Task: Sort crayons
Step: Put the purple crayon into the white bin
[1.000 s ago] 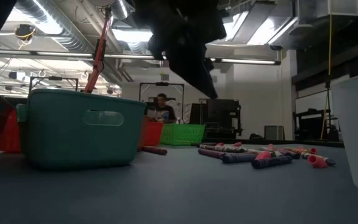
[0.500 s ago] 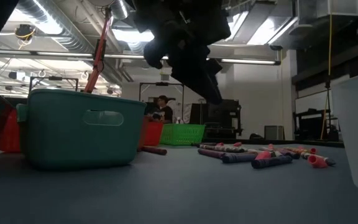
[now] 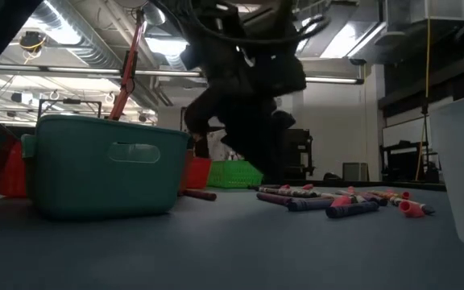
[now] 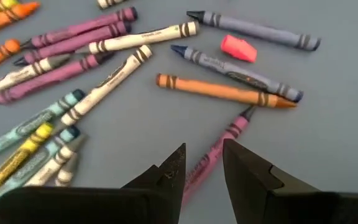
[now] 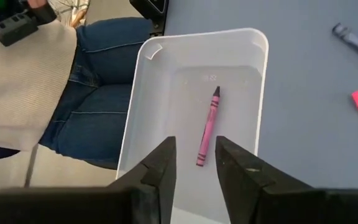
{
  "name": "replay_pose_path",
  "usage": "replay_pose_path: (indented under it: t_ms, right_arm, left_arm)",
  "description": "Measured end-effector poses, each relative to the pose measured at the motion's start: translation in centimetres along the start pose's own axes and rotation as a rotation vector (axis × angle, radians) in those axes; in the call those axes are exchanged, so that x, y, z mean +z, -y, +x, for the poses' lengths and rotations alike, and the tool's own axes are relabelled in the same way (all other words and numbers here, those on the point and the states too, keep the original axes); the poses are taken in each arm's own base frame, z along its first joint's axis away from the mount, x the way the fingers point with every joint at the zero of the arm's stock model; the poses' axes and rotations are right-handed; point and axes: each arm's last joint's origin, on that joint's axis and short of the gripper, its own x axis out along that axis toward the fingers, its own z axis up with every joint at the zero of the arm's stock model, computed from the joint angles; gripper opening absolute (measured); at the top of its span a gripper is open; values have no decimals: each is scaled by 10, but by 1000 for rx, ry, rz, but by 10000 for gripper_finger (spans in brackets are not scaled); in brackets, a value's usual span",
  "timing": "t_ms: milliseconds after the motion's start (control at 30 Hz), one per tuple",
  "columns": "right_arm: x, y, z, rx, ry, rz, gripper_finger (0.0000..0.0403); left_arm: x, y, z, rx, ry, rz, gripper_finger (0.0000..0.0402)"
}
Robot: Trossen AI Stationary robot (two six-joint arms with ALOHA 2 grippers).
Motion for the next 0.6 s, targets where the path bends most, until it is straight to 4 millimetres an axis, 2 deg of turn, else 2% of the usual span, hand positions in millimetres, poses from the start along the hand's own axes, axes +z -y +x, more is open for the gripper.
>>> replay_pose_path:
  t_ms: [167,600]
  right_arm:
    - [0,0,0,-12,9,-22,111]
    - [0,0,0,-15,11,-23,111]
  left_arm:
    - [-3,-1,6,-6,-13,44,91]
    - [-14,-3,20,-33,-55,29,91]
